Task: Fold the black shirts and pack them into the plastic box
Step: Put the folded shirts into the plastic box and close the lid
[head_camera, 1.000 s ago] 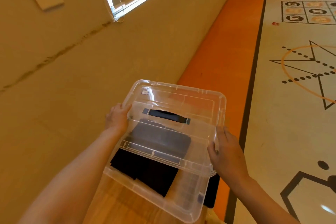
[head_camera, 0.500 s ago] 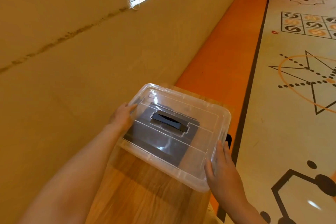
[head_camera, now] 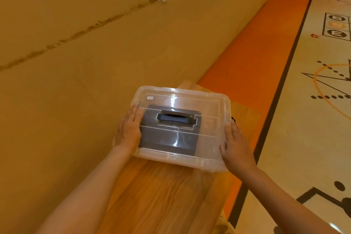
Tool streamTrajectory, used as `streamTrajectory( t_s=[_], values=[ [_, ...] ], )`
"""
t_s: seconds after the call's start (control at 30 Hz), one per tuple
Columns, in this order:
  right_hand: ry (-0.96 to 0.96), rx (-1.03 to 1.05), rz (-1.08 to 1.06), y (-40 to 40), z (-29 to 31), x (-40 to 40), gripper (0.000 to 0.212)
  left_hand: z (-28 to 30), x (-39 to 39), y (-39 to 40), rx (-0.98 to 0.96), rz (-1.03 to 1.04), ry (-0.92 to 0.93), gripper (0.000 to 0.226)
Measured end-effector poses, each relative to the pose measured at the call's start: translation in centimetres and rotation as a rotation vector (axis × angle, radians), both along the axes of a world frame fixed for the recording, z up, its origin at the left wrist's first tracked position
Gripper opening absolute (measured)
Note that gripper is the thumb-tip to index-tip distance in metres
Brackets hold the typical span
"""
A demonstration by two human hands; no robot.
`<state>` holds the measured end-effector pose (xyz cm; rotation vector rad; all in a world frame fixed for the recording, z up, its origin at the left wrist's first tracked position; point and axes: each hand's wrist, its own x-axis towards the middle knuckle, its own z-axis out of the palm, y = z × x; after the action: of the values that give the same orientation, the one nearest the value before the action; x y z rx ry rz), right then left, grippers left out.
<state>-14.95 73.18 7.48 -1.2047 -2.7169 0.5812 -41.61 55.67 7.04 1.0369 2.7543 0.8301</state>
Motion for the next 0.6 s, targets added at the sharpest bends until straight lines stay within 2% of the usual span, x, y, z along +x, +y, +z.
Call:
streamTrajectory(
  t_s=[0.07, 0.13, 0.3, 0.43, 0.6],
  values=[
    [-0.003, 0.000, 0.091, 1.0, 0.4, -1.8, 0.063, -0.6, -0.1, -1.4, -0.026, -0.067, 0.024, 0.046],
    [-0.043, -0.008, 0.177, 1.9, 0.9, -3.6, 0.063, -1.3, -0.2, -3.0, -0.137, -0.065, 0.055, 0.045],
    [-0.103, 0.047, 0.390, 2.9, 1.8, -7.9, 0.058, -1.1, 2.1, -6.3, -0.204, 0.058, 0.028, 0.049],
    [-0.118, 0.134, 0.511, 3.4, 2.2, -10.1, 0.053, -0.4, 4.6, -7.5, -0.317, 0.172, -0.029, 0.071],
    [-0.061, 0.195, 0.704, 3.9, 1.1, -12.9, 0.049, -0.1, 7.2, -8.7, -0.395, 0.339, -0.052, 0.062]
  ],
)
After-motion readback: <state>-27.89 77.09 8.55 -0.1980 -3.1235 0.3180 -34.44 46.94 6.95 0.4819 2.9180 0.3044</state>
